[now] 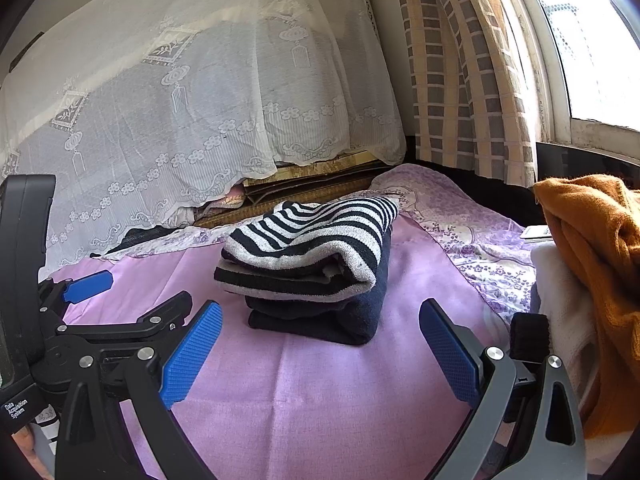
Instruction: Fold small clothes
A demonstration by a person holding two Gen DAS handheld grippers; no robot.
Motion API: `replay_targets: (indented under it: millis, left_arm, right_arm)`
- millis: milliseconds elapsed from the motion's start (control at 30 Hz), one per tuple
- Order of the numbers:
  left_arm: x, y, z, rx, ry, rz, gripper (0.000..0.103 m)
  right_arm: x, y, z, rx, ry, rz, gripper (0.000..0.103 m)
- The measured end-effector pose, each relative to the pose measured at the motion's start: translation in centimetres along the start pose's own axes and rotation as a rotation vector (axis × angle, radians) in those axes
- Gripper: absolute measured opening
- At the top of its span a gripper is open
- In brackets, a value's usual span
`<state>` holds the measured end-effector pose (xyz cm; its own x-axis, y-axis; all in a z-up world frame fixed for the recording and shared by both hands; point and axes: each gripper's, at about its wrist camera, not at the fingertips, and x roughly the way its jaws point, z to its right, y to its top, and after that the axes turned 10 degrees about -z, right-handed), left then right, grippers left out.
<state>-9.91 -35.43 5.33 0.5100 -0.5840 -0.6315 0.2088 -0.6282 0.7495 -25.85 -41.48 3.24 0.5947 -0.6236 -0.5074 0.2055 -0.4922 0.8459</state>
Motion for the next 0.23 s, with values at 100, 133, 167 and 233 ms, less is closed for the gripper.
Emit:
replay_targets:
  millis: [100,133,167,233]
  left_arm:
    - [-0.1,0.01,0.02,-0.007,0.015,0.007,0.098]
    - [-0.12,0.03,0.06,-0.003,0.02,0.01,0.098]
    - [-0.15,0.02,0.09,-0.001,0.022,0.01,0.098]
    - [-0.15,0.07,-0.03,-0.005,0.016,0.009,0.098]
  right_arm:
    - [-0.08,0.0,0.06,0.002,-0.002,-0.001,0.099]
    - [-0.07,-0.03,0.01,0.001,-0.003,-0.002,0.099]
    - [-0.07,-0.01,0.03,0.002,-0.003,-0.002,0.099]
    - [-0.09,-0.02,0.02,0.002,-0.002,-0.002,0.099]
